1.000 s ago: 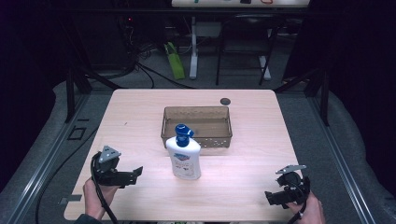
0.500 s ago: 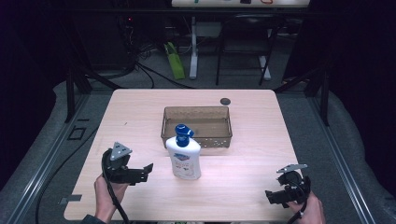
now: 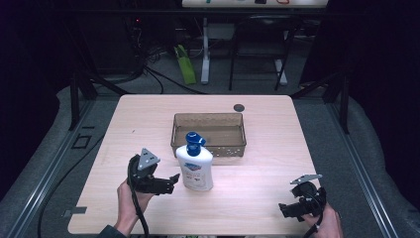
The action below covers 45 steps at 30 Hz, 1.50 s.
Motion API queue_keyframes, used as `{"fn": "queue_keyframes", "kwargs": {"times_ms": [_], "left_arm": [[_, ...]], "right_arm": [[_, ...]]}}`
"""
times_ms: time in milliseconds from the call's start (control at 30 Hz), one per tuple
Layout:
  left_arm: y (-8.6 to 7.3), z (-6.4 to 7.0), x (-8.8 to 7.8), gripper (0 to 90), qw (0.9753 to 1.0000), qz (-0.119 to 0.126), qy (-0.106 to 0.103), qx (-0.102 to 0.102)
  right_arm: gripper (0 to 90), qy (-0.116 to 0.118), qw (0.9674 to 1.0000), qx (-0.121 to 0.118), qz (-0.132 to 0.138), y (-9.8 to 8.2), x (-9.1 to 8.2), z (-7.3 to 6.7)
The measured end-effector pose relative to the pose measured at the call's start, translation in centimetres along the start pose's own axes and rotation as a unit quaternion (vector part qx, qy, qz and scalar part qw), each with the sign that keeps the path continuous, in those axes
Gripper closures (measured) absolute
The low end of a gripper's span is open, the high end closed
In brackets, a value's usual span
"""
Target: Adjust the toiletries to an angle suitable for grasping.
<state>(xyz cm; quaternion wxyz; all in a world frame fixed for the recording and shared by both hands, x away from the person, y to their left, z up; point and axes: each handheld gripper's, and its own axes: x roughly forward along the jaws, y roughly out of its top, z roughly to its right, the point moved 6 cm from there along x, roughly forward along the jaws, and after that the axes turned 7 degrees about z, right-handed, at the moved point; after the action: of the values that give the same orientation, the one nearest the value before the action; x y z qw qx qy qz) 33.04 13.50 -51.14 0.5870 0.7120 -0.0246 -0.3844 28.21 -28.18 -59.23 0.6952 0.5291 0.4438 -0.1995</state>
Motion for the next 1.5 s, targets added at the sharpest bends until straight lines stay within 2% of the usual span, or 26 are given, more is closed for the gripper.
{"fn": "queue_keyframes", "kwargs": {"times_ms": [267, 433, 833, 1033, 1333, 1500], "left_arm": [[0.3, 0.1, 1.4, 1.2, 1.0000, 0.003, 0.005, 0.001], [0.3, 0.3, 2.3, 0.9, 1.0000, -0.003, -0.001, 0.003], [0.2, -0.4, 2.8, 0.7, 0.9998, -0.012, 0.016, 0.003], [0.0, -1.0, 3.2, 0.9, 0.9997, -0.017, 0.019, -0.004], [0.4, -0.9, 2.8, 0.0, 0.9999, 0.001, -0.011, -0.008], [1.4, 0.2, 2.0, 0.0, 0.9995, 0.015, -0.029, 0.005]], "right_arm": [[0.8, 0.000, 1.0000, 0.001, 0.000, -0.1, -0.1, 0.1], [1.8, 0.007, 1.0000, 0.003, -0.004, -0.1, 0.0, 0.0], [2.0, 0.008, 0.9999, 0.002, -0.006, -0.3, 0.0, 0.1], [2.2, 0.005, 1.0000, -0.002, -0.002, -0.2, -0.2, 0.1], [2.3, 0.009, 1.0000, 0.000, -0.001, -0.3, -0.3, 0.1], [2.3, 0.010, 1.0000, 0.002, 0.000, -0.3, -0.3, 0.2]]}}
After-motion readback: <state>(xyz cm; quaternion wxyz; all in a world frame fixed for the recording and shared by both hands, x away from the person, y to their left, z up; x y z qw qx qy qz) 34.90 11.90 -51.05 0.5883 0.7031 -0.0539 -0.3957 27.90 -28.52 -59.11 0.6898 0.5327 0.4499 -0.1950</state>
